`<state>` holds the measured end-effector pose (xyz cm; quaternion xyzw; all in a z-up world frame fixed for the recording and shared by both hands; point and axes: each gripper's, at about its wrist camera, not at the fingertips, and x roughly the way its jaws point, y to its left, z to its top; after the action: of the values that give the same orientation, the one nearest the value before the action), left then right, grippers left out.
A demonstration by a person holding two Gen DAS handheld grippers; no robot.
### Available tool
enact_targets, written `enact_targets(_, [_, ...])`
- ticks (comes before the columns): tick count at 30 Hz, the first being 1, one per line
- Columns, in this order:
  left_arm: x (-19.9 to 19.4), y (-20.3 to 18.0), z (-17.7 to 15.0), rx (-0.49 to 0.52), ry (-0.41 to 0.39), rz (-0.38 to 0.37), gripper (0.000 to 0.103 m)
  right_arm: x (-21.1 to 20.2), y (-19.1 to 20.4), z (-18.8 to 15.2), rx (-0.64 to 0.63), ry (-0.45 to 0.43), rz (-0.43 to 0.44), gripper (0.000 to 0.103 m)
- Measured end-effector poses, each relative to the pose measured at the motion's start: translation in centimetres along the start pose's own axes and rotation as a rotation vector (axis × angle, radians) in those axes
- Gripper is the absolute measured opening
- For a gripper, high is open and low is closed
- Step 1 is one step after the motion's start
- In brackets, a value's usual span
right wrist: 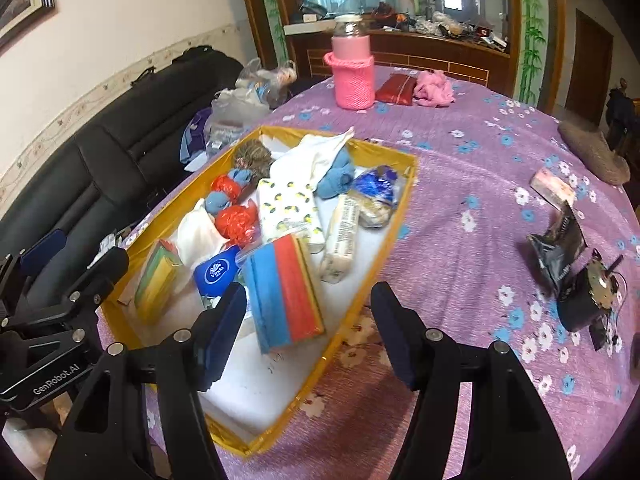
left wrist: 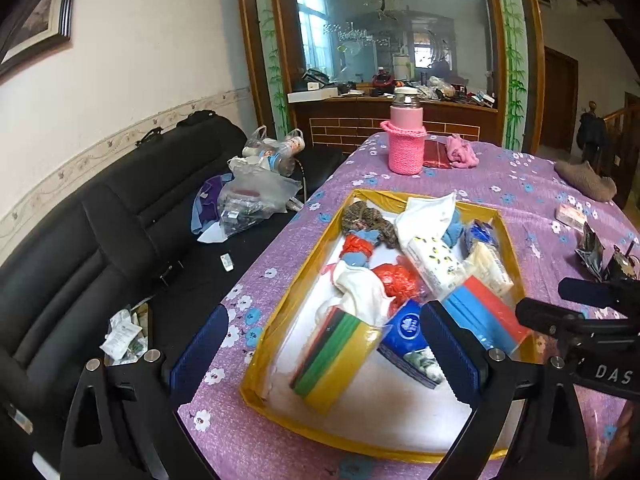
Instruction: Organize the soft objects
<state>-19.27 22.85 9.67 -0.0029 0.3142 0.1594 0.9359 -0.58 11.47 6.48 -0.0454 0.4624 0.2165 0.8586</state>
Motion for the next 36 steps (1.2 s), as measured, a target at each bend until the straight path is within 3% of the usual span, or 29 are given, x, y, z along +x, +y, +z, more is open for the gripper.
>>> enact_targets(13, [-3.3,-2.3,0.0,0.044,-0.034,-0.024,0.098,-4.1,-4.3,-2.1,0.093,-0.071,-0.025,0.064])
enact_targets(19, [-7.1,-3.0,-0.4,0.040,-0.115,-0.066,0.098,-8.1,-7.9,-3.6,0.154,-0.148,-0.089,0.064])
enact_targets(28, [-18.1,-2.3,1.1,-0.013,-0.400,-0.287,0.101,-22.2,-14.8,-4.8,0.231,-0.328,-0.327,0.064])
enact_targets(36, [-23.3,-1.6,2.8,-0.009,-0.494,-0.388,0.102,-32.4,-17.2,-3.9,0.283,-0.503,-0.385,0.070])
